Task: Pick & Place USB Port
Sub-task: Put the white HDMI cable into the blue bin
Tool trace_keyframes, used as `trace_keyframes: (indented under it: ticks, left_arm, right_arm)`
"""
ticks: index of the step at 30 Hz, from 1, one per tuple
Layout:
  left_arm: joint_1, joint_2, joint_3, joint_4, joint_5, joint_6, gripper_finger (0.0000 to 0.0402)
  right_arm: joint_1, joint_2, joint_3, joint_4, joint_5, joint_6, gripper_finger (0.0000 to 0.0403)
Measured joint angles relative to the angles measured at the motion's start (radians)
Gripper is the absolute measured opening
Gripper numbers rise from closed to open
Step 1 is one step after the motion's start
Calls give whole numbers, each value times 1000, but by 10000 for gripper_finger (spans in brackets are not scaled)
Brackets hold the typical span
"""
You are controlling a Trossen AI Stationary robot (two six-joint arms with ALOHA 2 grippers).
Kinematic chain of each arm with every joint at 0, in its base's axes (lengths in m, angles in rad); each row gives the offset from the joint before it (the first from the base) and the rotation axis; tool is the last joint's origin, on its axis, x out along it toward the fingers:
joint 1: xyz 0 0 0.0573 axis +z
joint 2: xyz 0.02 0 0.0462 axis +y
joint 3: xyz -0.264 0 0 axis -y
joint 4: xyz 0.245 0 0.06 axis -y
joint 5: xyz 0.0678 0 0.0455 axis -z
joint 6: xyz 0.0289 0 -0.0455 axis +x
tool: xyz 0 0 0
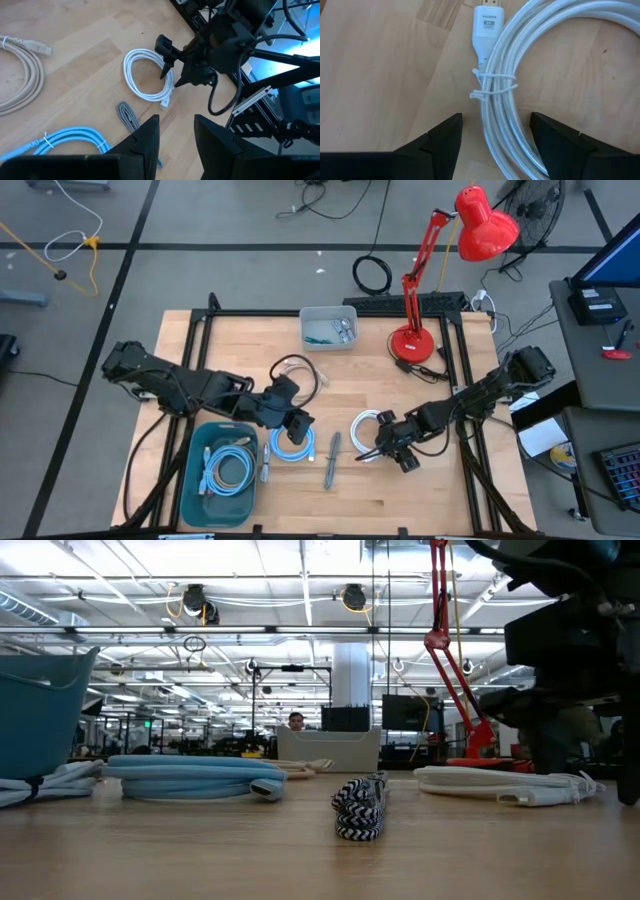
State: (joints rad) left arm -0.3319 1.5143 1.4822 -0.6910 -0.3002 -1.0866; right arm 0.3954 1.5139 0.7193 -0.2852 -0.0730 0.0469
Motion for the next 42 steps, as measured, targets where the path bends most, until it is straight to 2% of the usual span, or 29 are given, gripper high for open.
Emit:
trace_keyframes:
  ticks: [14, 19, 29, 36, 42]
  left_arm:
    - [-7, 0, 0, 0, -17, -17, 124]
    - [-7, 0, 0, 0, -25, -23, 124]
    - [-7, 0, 0, 4, -43, -31, 124]
    - [-7, 0, 0, -1, -57, -41, 124]
    - [-7, 0, 0, -47, -105, -101, 124]
  right_arm:
    - [-2, 2, 0, 1, 0, 24, 99]
    - [-2, 0, 0, 0, 0, 75, 68]
    - [-1, -56, 41, -10, 52, 126, 78]
    - [-1, -82, 183, -96, 91, 125, 65]
    - [-1, -83, 324, -93, 97, 125, 78]
